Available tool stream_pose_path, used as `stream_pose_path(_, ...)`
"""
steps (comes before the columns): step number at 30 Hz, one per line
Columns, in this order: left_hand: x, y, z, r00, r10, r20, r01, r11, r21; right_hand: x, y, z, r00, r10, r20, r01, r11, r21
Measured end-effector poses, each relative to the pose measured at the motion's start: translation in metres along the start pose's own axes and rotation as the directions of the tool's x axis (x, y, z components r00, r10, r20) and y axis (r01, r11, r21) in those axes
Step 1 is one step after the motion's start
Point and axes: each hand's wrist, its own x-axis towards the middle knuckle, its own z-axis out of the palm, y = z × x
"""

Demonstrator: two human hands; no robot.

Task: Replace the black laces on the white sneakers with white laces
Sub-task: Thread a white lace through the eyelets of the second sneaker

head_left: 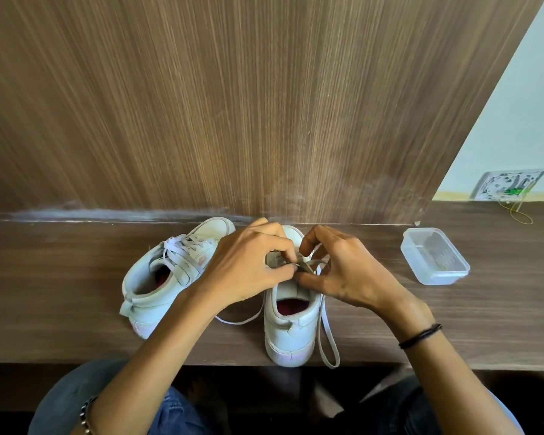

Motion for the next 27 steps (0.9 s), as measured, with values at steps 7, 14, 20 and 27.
stream_pose_path(7, 0.0, -0.005, -0.007, 0.971, -0.2, 0.13, 0.238, 0.846, -0.477, 0.0, 0.0, -0.003, 0.996, 0.062, 0.056, -0.064, 0.998, 0.03)
stream_pose_path(14, -0.007, -0.017, -0.012, 0.925, -0.266, 0.271, 0.361, 0.834, -0.417, -0.001, 0.0, 0.0, 0.996, 0.051, 0.071, -0.054, 0.998, 0.044)
stream_pose_path(20, -0.011, -0.021, -0.015, 0.892, -0.263, 0.366, 0.393, 0.852, -0.345, -0.001, 0.002, 0.004, 0.998, -0.006, 0.064, 0.006, 1.0, 0.003)
stream_pose_path(27, -0.011, -0.028, -0.011, 0.894, -0.261, 0.364, 0.391, 0.852, -0.349, -0.004, -0.005, 0.001, 0.989, -0.014, 0.144, 0.014, 1.0, 0.002)
